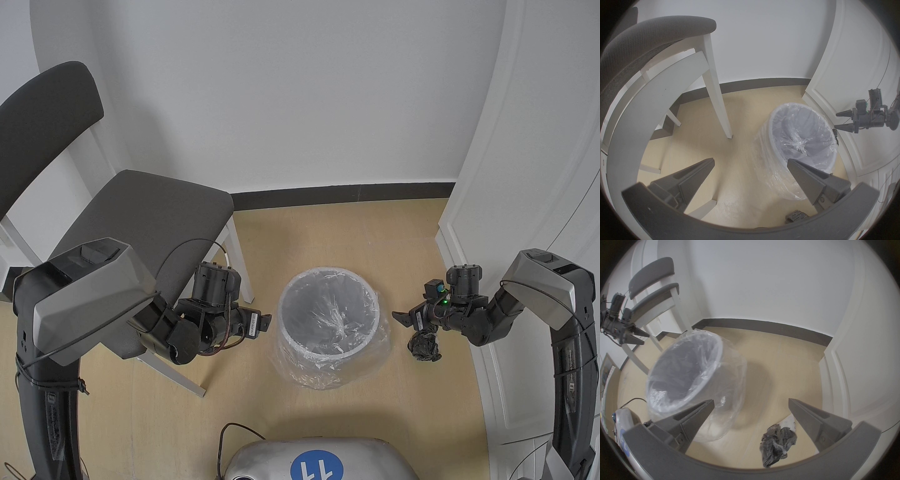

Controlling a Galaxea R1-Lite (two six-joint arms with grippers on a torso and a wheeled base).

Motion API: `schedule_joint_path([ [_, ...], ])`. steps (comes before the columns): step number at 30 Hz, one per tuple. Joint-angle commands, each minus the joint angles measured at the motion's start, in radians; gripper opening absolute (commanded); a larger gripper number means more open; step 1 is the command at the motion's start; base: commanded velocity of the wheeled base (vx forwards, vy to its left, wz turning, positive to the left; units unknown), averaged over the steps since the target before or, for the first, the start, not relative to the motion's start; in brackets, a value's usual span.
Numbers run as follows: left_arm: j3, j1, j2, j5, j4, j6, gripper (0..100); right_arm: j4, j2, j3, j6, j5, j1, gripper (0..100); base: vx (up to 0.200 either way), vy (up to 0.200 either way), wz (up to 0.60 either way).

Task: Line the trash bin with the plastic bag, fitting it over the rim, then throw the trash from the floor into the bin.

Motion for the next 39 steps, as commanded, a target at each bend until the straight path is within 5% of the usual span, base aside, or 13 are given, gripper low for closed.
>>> schedule_joint_path([
  [1,0.004,-0.002,-0.01,0.0,-0.001,-0.002,100,0.078,0.116,-0.153,-0.013,-0.057,-0.003,100,0.0,0.0,0.0],
  [9,0.002,0.0,-0.012,0.0,-0.007,-0.003,100,0.256,0.285,-0.474,-0.032,-0.109,0.014,100,0.0,0.0,0.0],
  [22,0.007,0.001,-0.033,0.0,-0.007,-0.003,100,0.445,0.366,-0.653,-0.115,-0.108,0.061,100,0.0,0.0,0.0],
  [29,0.005,0.003,-0.032,0.0,-0.007,-0.003,100,0.431,0.443,-0.782,-0.105,-0.097,0.061,100,0.0,0.0,0.0],
  [39,0.007,0.004,-0.032,0.0,-0.007,-0.005,100,0.428,0.32,-0.648,-0.105,-0.105,0.029,100,0.0,0.0,0.0],
])
